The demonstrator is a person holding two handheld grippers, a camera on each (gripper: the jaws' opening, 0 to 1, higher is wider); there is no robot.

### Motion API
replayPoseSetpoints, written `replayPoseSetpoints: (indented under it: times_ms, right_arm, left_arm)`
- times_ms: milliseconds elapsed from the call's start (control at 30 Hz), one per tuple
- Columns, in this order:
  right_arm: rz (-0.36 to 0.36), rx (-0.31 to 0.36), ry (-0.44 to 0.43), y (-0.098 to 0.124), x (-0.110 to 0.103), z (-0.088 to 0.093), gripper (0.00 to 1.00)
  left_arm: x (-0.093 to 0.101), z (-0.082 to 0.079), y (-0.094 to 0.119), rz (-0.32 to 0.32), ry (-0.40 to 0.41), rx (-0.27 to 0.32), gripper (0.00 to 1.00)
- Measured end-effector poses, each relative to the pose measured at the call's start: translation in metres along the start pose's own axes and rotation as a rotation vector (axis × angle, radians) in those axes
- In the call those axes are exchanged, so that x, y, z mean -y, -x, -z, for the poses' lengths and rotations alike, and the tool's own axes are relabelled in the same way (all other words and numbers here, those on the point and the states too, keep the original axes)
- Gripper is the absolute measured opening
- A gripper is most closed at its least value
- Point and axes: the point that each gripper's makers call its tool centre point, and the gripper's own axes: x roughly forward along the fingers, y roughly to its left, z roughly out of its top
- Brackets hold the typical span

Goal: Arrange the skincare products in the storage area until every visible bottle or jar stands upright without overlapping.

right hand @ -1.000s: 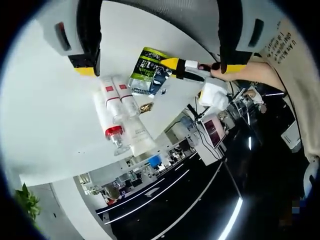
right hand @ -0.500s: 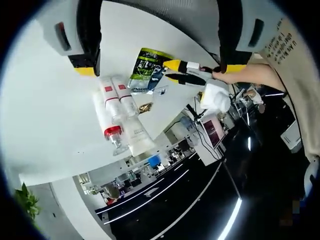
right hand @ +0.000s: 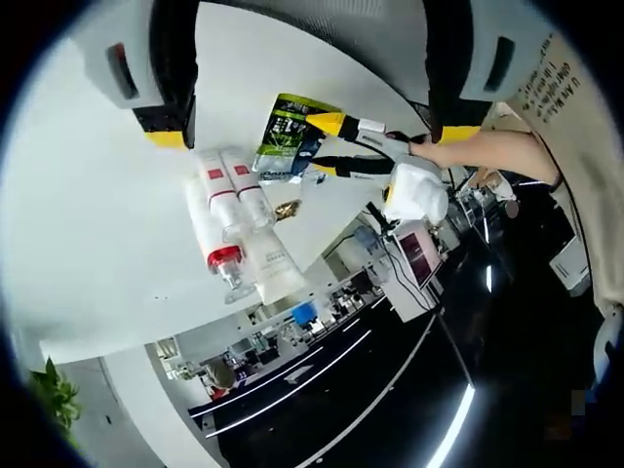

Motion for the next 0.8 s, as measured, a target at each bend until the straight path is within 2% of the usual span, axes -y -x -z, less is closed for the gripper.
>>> replayPoseSetpoints:
  times_ms: [100, 233, 400, 467, 800]
  right_arm:
    - [0.004, 0.004, -0.005, 0.0, 0.001, -0.001, 1.0]
    - [0.01, 0.009, -0.019, 0.001, 0.003, -0.002, 1.0]
    - [0.017, 0.003, -0.022, 0.0, 0.004, 0.0, 1.0]
    - [0.023, -0.002, -0.024, 0.0, 0.006, 0.001, 1.0]
    - [0.035, -0.008, -0.025, 0.0, 0.008, 0.002, 1.0]
  left_arm:
    - [-0.001, 0.002, -0.006, 0.001, -0.025, -0.015, 0.59]
    - [-0.005, 0.005, -0.011, -0.002, -0.053, -0.028, 0.6]
    - [-0.006, 0.006, -0.013, 0.018, -0.029, -0.034, 0.61]
    - [-0.008, 0.008, -0.014, 0.028, 0.015, -0.046, 0.62]
    - [-0.017, 0.002, -0.02, 0.021, 0.02, -0.025, 0.65]
